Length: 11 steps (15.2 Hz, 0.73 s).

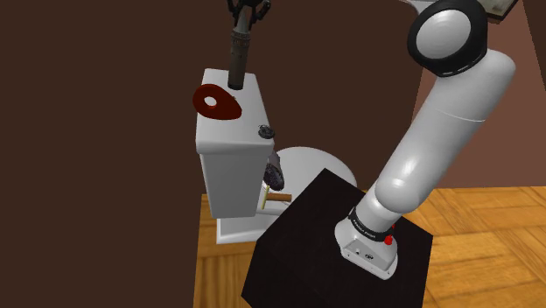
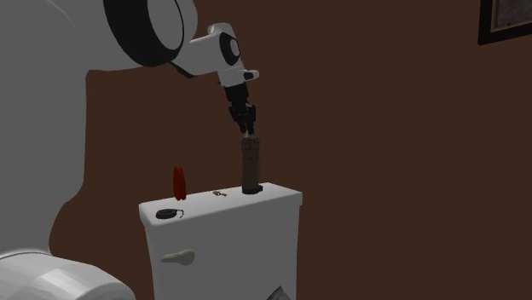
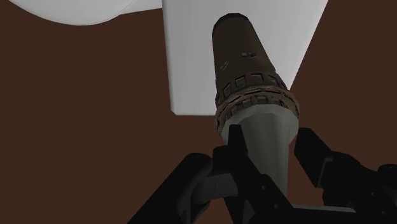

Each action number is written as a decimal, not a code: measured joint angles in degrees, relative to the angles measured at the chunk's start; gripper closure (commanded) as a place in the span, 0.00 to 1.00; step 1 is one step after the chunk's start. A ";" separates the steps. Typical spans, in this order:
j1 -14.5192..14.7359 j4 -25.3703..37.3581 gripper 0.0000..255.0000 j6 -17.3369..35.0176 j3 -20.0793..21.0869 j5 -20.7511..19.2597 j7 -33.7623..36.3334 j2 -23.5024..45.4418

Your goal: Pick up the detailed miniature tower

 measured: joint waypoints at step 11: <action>0.55 13.86 1.00 -9.66 0.24 -0.25 -1.12 4.22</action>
